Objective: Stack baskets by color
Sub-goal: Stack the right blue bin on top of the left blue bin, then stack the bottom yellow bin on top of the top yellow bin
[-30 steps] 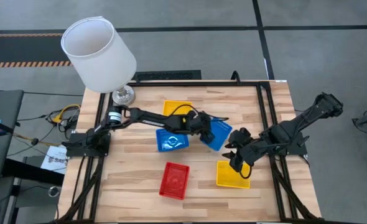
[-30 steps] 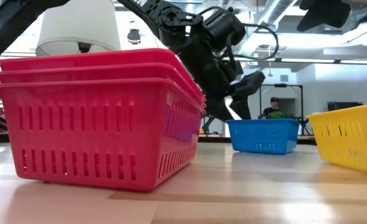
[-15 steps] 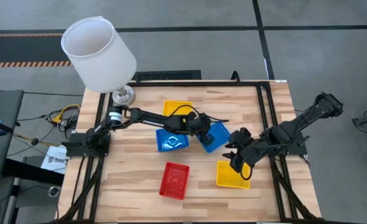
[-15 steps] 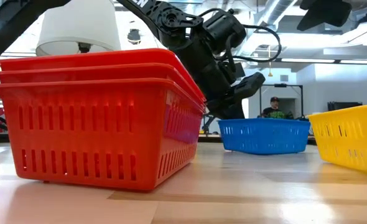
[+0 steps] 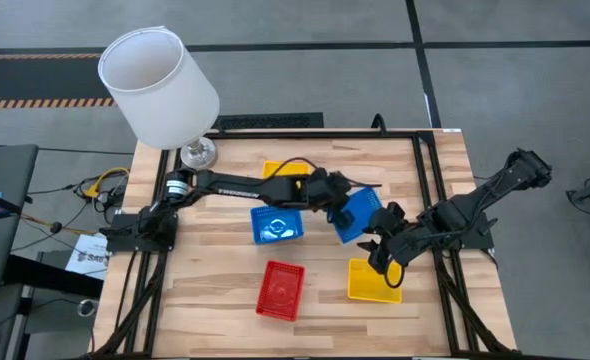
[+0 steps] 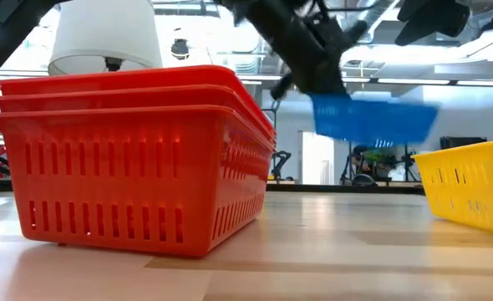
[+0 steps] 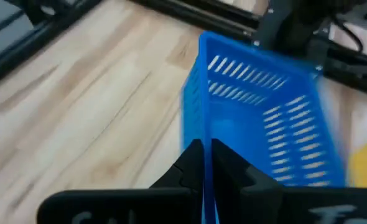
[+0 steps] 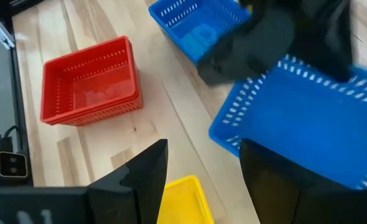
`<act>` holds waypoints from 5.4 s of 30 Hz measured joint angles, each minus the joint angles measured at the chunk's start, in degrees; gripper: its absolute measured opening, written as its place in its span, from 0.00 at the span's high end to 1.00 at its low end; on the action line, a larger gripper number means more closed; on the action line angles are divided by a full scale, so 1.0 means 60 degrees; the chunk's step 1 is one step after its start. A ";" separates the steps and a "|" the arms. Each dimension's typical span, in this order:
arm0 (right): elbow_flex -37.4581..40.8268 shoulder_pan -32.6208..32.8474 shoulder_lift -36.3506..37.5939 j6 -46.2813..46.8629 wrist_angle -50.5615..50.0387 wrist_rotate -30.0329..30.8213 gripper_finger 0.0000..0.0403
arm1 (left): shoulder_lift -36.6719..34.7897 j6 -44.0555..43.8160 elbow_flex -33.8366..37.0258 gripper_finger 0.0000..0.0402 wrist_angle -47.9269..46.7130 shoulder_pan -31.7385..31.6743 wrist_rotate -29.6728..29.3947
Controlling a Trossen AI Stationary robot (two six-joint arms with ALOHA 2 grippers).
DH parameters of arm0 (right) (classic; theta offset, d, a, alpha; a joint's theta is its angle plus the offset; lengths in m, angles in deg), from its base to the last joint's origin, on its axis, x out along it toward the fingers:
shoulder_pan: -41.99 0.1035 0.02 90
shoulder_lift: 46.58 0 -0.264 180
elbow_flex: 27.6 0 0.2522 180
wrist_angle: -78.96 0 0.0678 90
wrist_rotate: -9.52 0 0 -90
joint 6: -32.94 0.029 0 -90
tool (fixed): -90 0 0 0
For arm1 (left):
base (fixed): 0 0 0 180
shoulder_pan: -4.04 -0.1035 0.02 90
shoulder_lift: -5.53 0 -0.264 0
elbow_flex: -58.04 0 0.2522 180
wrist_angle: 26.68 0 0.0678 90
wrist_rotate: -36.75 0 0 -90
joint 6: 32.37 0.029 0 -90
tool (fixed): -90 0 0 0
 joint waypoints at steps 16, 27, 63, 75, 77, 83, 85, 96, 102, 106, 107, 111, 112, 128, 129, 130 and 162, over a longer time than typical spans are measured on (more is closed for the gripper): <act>0.0000 0.0000 -0.0007 -0.0015 -0.0206 -0.0018 0.45 | -0.3843 0.0946 -0.0833 1.00 -0.6467 0.0044 -0.0396; 0.0004 -0.0045 -0.0004 -0.0011 -0.0221 -0.0018 0.45 | -0.6798 0.0273 0.4045 1.00 -0.5138 0.0206 0.0783; 0.0004 -0.0076 -0.0006 0.0233 -0.0285 -0.0025 0.45 | -0.7326 0.1471 0.8377 1.00 -0.0471 -0.2000 0.3672; 0.0000 -0.0076 -0.0005 0.0259 -0.0290 -0.0029 0.45 | -0.6574 0.1657 0.8373 1.00 -0.0320 -0.1935 0.4449; 0.0000 -0.0076 -0.0004 0.0259 -0.0301 -0.0038 0.45 | -0.6539 0.1657 0.8373 1.00 -0.0318 -0.1941 0.4448; 0.0000 -0.0076 -0.0006 0.0255 -0.0314 -0.0051 0.45 | -0.6536 0.1690 0.8373 0.98 -0.0331 -0.1941 0.4449; 0.0000 -0.0076 -0.0007 0.0255 -0.0317 -0.0051 0.45 | -0.6536 0.1862 0.8373 0.96 -0.0336 -0.1941 0.4448; 0.0000 -0.0076 -0.0007 0.0255 -0.0341 -0.0055 0.45 | -0.6536 0.1988 0.8373 0.62 -0.0227 -0.1941 0.3643; 0.0554 -0.0076 -0.0004 0.1244 -0.0608 -0.0147 0.44 | -0.6536 0.1992 0.8065 0.51 -0.0512 -0.1941 0.3671; 0.1110 0.0083 -0.0004 0.2989 -0.1263 -0.0741 0.45 | -0.6536 0.1984 0.7252 0.50 -0.0999 -0.1929 0.3916; 0.1231 0.0168 -0.0006 0.3569 -0.1495 -0.0880 0.45 | -0.6536 0.1964 0.7023 0.50 -0.0993 -0.1891 0.3936; 0.1601 0.0862 -0.0004 0.5949 -0.2282 -0.1356 0.45 | -0.6543 0.1975 0.6416 0.50 -0.0445 -0.1614 0.3920; 0.1739 0.1109 -0.0007 0.6439 -0.2291 -0.1485 0.45 | -0.6543 0.1957 0.6350 0.50 -0.0212 -0.1515 0.3922; 0.2218 0.4718 -0.1189 1.1870 -0.0805 -0.2637 0.45 | -0.6543 0.1447 0.6275 0.50 0.1755 -0.0279 0.3919; 0.2218 0.4754 -0.1386 1.2038 -0.0733 -0.2839 0.45 | -0.6541 0.1412 0.6275 0.50 0.1837 -0.0262 0.3913; 0.2218 0.4760 -0.1585 1.2184 -0.0696 -0.2933 0.45 | -0.6505 0.1361 0.6275 0.50 0.1968 -0.0253 0.3913; 0.2218 -0.0457 -0.0773 0.5776 -0.1843 -0.0277 0.45 | -0.2229 0.0641 0.3560 0.51 0.1115 0.0083 0.5377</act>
